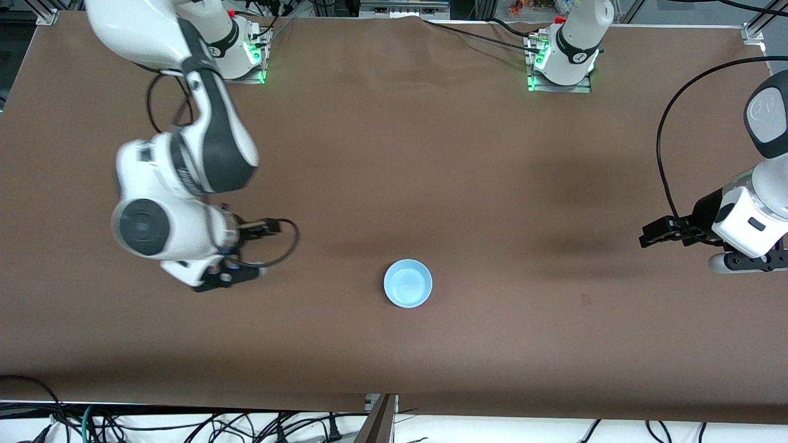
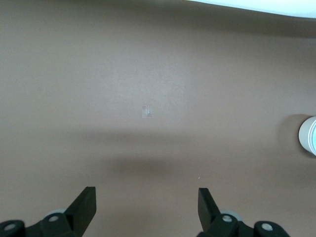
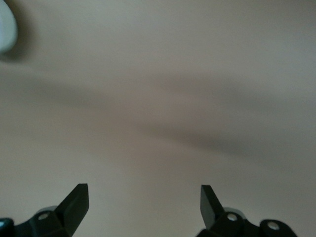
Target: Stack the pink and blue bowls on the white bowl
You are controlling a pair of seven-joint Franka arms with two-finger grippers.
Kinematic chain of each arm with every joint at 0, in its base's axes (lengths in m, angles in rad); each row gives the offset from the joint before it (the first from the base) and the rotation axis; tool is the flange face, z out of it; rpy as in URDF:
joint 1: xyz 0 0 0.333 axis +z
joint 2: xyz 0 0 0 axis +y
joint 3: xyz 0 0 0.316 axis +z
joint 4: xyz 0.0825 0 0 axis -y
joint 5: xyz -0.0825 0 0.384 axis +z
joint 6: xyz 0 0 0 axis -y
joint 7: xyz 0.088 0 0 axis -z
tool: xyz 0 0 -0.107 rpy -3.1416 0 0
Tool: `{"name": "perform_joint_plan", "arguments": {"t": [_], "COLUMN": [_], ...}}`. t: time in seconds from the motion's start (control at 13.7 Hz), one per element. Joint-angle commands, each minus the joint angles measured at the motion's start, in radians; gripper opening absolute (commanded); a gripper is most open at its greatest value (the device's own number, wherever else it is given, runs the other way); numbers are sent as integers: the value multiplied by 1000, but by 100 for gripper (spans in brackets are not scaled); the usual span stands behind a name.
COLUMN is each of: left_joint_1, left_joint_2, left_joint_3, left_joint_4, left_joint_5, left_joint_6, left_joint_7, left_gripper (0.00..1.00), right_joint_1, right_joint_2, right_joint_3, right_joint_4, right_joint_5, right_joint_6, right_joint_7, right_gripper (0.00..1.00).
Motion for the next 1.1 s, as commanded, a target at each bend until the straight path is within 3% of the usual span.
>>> {"name": "perform_joint_plan", "arguments": {"t": [0.0,0.15,0.37,0.58,0.73,1.02], "left_joint_1": [2,-4,-7,-6,-6,-6], "left_joint_2": [-31,-37,-66,-85,-86,-90], "left_joint_3": [5,3,-9,-9,-11,-12], "left_joint_4": [-47,-65,-132,-157,-156,-157], "left_joint_5": [15,82,104,104,104,104], "left_joint_6": [29,51,111,118,118,115], "left_joint_7": [54,54,49,48,46,46], "left_gripper": [94,94,97,100,100,100], "right_joint_1": [-38,-97,-203,-242,-260,-286], "right_joint_2": [-124,-262,-442,-476,-534,-568], "right_joint_3": [-8,19,55,58,110,134], "right_joint_4": [-34,-114,-230,-266,-322,-366], "right_joint_5": [-31,-104,-123,-209,-279,-261], "right_joint_6": [-102,-126,-84,-101,-115,-119], "right_joint_7": [-25,-30,-27,-54,-71,-54], "right_gripper": [100,100,100,100,100,100]}}
